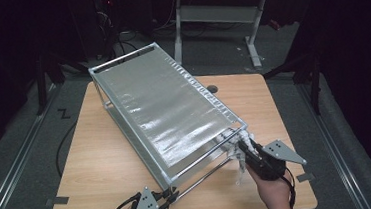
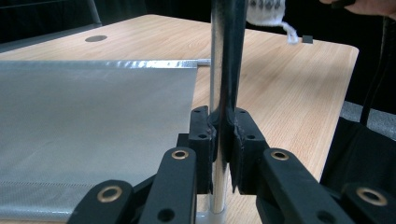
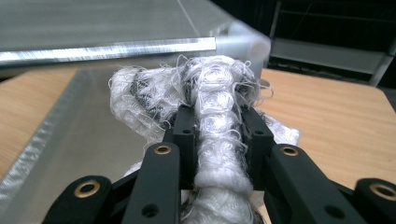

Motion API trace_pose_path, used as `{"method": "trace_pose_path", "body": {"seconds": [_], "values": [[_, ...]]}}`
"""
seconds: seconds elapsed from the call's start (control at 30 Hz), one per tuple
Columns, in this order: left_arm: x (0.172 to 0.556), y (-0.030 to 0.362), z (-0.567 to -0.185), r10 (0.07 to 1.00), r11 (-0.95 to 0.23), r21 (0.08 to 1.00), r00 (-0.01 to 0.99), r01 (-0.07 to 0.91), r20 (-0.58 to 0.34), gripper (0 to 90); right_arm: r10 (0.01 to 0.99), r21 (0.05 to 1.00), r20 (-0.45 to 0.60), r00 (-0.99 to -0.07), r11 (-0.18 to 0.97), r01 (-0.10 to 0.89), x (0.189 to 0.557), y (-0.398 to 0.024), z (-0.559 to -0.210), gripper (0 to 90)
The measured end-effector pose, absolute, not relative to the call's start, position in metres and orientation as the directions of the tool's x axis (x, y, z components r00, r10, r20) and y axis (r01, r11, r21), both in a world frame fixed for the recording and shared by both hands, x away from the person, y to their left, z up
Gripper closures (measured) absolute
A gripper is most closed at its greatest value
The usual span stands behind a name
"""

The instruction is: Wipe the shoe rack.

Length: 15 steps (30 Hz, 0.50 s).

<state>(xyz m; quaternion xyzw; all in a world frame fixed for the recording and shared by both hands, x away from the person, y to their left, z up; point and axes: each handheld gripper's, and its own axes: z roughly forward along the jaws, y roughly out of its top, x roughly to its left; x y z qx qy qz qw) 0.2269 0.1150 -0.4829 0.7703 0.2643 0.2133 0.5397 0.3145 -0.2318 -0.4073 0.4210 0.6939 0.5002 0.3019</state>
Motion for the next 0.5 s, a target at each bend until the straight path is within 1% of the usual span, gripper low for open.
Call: {"method": "trace_pose_path", "body": {"seconds": [0.5], "values": [[0.23, 0.114, -0.482, 0.627, -0.282, 0.943, 0.778, 0.177, 0.042, 80.7, 0.894, 0.877, 0.009, -0.449, 0.209, 0.433, 0.33, -0.233, -0.453, 72.9]]}}
